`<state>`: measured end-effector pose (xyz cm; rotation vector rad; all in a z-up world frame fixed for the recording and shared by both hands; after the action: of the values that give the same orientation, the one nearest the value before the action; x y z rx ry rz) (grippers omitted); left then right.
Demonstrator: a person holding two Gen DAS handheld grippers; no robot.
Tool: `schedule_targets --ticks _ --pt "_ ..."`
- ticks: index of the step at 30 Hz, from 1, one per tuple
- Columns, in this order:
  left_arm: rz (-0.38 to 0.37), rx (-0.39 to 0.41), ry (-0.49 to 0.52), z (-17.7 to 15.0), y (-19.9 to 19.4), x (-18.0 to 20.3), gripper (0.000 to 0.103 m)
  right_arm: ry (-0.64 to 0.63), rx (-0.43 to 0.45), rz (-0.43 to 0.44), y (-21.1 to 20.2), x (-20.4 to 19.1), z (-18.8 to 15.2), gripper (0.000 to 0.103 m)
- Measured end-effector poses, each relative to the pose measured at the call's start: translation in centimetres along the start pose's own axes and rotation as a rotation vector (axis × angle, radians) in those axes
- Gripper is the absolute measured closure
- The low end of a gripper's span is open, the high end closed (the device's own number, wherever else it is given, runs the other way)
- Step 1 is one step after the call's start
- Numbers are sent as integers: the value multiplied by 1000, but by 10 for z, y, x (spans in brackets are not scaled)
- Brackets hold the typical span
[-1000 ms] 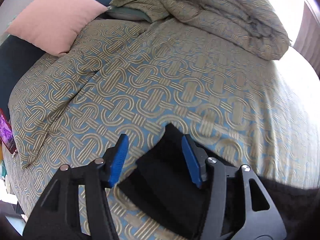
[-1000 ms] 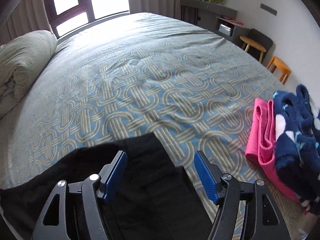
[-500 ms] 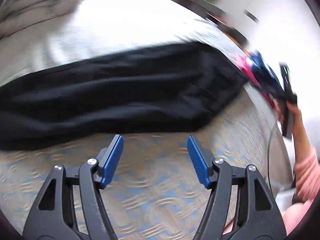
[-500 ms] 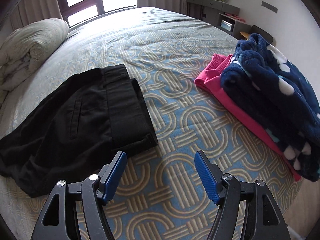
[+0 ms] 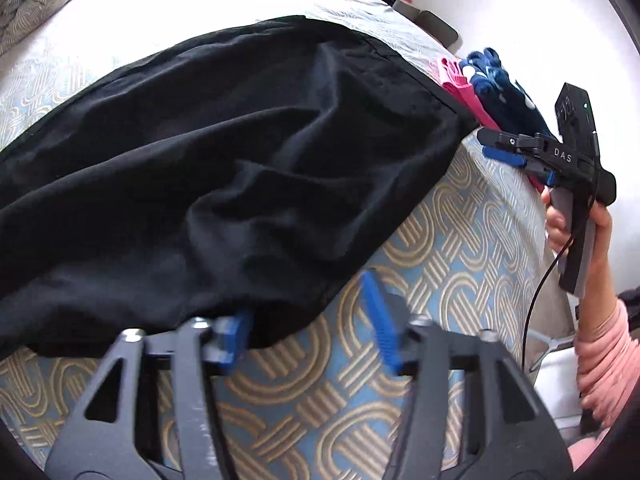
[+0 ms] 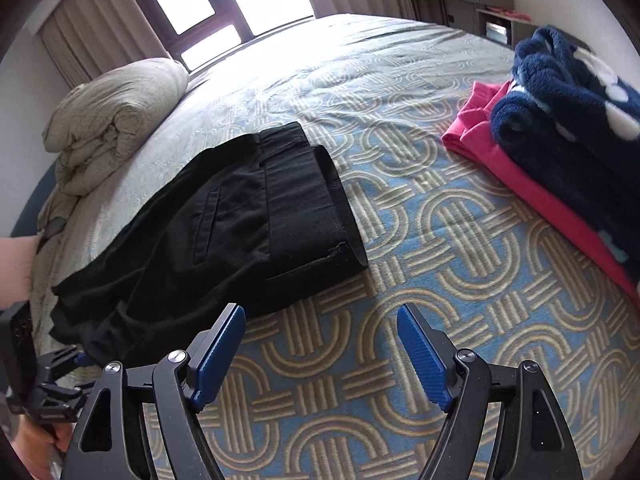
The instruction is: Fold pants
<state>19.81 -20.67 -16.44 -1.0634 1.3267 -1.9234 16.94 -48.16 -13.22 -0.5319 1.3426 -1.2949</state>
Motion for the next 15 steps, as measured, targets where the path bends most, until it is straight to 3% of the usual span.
schedule_targets --ticks 2,3,6,8,10,11,12,13,14,15 --pt "29 16 -18 1 4 0 78 56 -19 100 9 2 6 23" --pt "17 28 -44 1 2 -2 80 88 -26 152 13 3 10 23" --pt "-74 91 -109 -4 -14 -4 81 205 -56 316 27 3 20 22" --pt "-67 113 -104 -7 -21 0 81 275 -67 398 34 1 27 19" --pt "-47 107 -95 -9 -21 2 81 337 -56 411 40 0 36 18" --pt "-48 102 -102 -9 -20 1 81 357 -48 398 42 -1 40 24" --pt "-53 102 -112 -9 -20 1 81 373 -37 365 42 -2 44 67" --pt "-60 111 -120 -10 -23 3 82 381 -30 279 39 -1 48 85" --pt "-62 125 -117 -9 -26 7 82 371 -31 239 34 -2 52 85" --pt "-53 140 -106 -9 -30 13 82 367 -3 267 23 -5 54 86"
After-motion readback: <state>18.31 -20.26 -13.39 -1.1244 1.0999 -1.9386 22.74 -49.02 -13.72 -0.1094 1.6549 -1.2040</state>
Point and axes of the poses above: each gripper's, at about its wrist camera, not at the fingertips, and y roughly the way its jaws point, x to its right, z to its top, the point moved 7 cm from there along y, roughly the way its jaws point, and after that the axes turned 15 degrees about -x, right-handed, at the moved point
